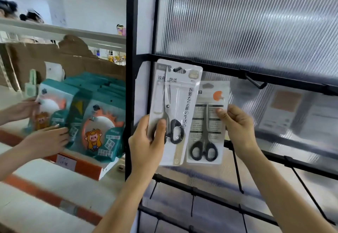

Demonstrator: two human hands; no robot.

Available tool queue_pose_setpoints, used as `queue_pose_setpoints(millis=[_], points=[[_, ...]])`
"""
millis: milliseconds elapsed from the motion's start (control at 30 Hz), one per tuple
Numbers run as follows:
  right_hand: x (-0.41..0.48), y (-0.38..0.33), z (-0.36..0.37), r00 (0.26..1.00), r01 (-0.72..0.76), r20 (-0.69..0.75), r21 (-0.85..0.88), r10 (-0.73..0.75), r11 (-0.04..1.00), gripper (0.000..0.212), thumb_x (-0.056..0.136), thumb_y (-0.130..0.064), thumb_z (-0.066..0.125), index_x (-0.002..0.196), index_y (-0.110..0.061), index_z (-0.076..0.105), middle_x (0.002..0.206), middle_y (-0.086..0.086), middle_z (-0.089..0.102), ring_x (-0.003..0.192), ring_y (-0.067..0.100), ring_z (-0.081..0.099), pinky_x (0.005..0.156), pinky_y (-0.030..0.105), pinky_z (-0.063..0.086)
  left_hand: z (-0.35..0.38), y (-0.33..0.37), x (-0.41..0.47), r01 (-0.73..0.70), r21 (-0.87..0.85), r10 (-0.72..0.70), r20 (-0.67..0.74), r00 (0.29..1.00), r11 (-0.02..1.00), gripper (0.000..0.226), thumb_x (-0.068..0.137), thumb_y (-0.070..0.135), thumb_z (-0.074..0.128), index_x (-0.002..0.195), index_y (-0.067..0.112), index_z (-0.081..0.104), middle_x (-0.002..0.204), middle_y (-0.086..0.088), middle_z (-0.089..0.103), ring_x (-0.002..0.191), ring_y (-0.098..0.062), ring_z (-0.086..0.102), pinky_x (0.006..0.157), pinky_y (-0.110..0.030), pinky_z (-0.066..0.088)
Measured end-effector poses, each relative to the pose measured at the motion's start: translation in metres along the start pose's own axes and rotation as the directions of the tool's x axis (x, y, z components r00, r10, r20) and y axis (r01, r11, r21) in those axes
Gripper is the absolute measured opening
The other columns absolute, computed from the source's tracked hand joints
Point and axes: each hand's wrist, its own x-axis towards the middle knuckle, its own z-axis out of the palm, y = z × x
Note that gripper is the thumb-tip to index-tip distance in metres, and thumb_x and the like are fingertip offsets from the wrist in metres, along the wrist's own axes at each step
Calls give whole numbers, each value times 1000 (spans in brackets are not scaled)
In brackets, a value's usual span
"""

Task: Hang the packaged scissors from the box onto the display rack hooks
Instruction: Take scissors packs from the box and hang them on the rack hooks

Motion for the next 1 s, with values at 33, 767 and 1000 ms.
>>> queue_pose_setpoints(millis=[33,767,1000], points=[[0,0,0,1000,-3,-1,7,3,1000,10,89,-16,54,89,-16,65,75,-9,72,71,6,67,62,21,55,-1,-1,0,4,-2,-4,-4,1000,1000,41,83,50,47,69,12,46,54,-6,44,51,-24,40,45,-21,30],[-11,-3,-3,999,-47,0,39,47,998,12,90,-11,52,94,-10,63,77,-9,73,72,6,68,60,18,54,-2,0,16,76,-41,-73,75,994,996,40,90,36,54,64,9,39,52,6,35,47,-7,35,45,-14,29],[-15,-12,-27,996,-42,-86,-32,39,999,12,90,-13,55,91,-16,66,78,-13,72,75,2,67,65,16,54,30,-1,34,78,9,-78,63,995,997,36,94,16,51,64,26,33,56,11,39,50,9,45,51,-7,34]])
